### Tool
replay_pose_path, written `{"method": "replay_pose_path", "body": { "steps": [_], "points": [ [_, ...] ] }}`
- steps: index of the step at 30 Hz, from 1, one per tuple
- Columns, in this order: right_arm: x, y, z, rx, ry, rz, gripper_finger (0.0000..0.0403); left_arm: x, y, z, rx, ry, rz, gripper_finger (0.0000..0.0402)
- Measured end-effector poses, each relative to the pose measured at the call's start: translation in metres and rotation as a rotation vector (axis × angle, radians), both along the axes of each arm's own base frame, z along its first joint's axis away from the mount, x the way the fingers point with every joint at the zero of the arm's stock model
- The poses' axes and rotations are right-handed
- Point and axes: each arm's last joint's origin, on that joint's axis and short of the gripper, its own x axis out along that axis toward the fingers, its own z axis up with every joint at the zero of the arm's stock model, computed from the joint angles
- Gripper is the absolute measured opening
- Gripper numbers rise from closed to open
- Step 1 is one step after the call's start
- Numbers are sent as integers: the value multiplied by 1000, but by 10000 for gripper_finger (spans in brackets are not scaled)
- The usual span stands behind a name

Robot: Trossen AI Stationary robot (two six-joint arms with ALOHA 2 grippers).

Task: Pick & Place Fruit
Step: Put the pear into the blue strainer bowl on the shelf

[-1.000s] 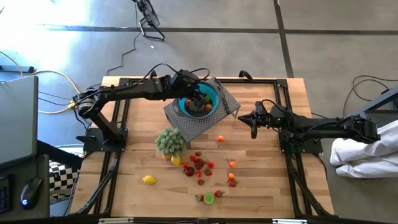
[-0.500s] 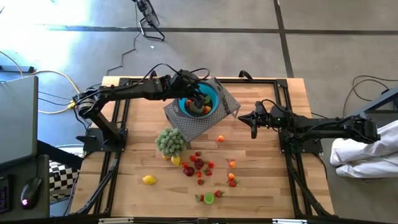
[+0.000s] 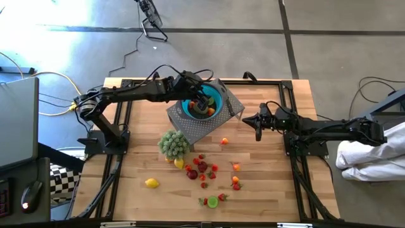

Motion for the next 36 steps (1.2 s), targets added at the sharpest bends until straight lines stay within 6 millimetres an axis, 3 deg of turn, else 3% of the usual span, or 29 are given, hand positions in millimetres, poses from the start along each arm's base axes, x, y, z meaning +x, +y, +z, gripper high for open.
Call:
{"method": "replay_pose_path", "body": {
  "steps": [11,22,32,36],
  "points": [
    [0,0,0,-1,0,-4,2,2,1,4,-71,-97,59,294],
    [0,0,0,-1,0,-4,2,2,-6,4,13,-30,0,294],
    [0,0,0,-1,0,-5,3,-24,-71,37,208,-26,10,294],
    [0,0,0,0,0,-5,3,-43,-95,30,245,-49,-80,294]
  ]
}}
